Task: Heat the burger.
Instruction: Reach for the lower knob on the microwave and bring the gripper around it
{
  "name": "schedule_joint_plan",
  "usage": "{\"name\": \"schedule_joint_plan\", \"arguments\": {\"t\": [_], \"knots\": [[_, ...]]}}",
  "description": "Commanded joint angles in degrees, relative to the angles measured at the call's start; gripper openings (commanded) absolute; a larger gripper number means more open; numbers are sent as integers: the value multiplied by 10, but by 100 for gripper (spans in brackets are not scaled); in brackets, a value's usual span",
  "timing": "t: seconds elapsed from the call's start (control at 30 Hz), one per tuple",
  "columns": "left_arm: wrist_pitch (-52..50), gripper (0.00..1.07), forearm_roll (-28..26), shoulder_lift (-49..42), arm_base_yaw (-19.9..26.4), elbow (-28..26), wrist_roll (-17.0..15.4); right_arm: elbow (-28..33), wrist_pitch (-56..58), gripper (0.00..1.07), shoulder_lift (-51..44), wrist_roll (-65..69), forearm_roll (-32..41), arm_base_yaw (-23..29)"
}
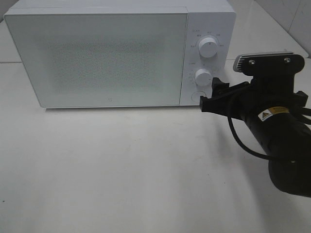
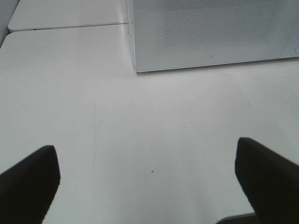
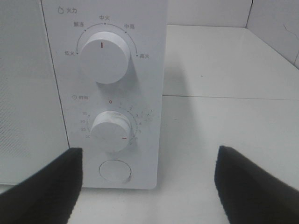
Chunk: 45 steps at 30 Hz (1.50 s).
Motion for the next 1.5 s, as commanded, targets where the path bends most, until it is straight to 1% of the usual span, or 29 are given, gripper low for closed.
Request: {"name": "schedule_joint_plan", "arguments": {"t": [0.03,0.1,0.13,0.2,0.23,0.3,0.5,0.57,0.67,0.93,1.07,1.33,1.5], "knots": [[-5,96,-1,-17,2,2,1,-22,-43,75,12,2,9,3],[-5,96,-1,-17,2,2,1,-41,-43,75,29,2,13,3],[-5,96,-1,-17,2,2,1,-41,-43,75,29,2,13,3],[-5,96,-1,-17,2,2,1,-68,-43,75,55,2,13,3],[-5,96,-1,-17,2,2,1,-68,-43,75,55,2,13,3],[-5,96,-1,-17,2,2,1,-89,-43,75,77,2,13,3],[-5,96,-1,-17,2,2,1,-113,-42,75,103,3,13,3],[-5,96,-1,-17,2,2,1,-136,-38,75,124,4,13,3],[-5,96,-1,-17,2,2,1,-151,-37,75,137,4,13,-1],[-5,96,-1,-17,2,2,1,-176,-36,75,165,5,10,-7],[-5,96,-1,-17,2,2,1,-201,-23,75,189,5,1,-26],[-5,96,-1,-13,2,2,1,-234,-19,75,221,5,-7,-36],[-5,96,-1,-13,2,2,1,-237,-23,75,222,5,-7,-46]]}}
